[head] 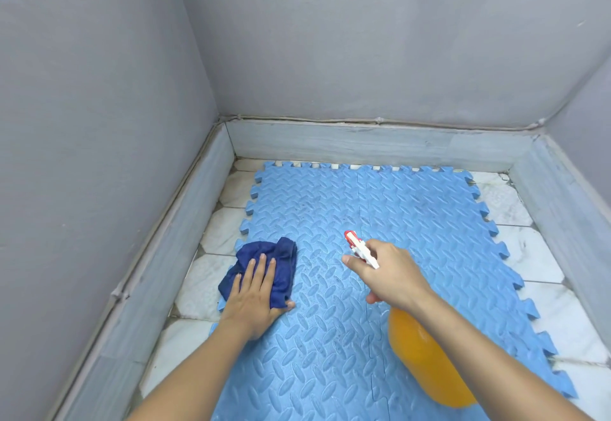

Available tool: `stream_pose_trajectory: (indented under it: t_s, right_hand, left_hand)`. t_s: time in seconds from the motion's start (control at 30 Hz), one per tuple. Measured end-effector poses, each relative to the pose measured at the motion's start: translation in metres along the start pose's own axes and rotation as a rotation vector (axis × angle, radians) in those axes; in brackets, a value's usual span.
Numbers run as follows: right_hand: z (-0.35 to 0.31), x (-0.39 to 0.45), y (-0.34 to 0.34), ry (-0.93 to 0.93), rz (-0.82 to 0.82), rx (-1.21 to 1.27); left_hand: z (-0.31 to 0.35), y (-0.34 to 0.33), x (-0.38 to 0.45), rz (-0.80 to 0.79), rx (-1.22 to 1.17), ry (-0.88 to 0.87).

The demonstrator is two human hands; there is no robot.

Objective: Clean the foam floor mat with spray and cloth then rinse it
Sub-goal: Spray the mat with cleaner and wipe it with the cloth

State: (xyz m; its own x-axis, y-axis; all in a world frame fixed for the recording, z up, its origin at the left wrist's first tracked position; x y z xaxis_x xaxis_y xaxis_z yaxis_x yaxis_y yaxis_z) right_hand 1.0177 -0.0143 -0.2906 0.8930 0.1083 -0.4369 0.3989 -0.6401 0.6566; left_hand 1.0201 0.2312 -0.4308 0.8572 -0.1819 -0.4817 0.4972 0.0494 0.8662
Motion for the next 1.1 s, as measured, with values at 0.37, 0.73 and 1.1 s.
stream_pose_trajectory:
  t_s: [0.37,0.73,1.1]
  right_hand:
    - [0.038,-0.014,0.035,-0.147,0.225,0.287]
    - [0.12,-0.048,0.078,-0.414,0.484,0.696]
    - [0.115,-0.038,0.066,-0.321,0.356,0.724]
  left_hand:
    - [0.003,0.012,-0.001,-0.187,-0.006,0.087]
    - [0.0,0.005,0.005,-0.184,0.072,0.083]
    - [-0.011,0.014,0.0,-0.021,0.049,-0.012]
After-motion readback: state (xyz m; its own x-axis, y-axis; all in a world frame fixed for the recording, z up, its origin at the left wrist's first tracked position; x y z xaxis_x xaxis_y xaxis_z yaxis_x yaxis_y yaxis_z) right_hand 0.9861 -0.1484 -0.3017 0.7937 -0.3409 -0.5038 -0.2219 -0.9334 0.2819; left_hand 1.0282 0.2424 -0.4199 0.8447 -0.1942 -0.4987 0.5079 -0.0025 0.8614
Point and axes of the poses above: each hand's wrist, its own x-axis towards the middle knuckle, its own y-axis out of the back of the hand, z = x × y, the point moved 4 cm from there along x, towards the middle knuckle, and after that the axes turned 11 degrees about -z, right-handed, at the moved point
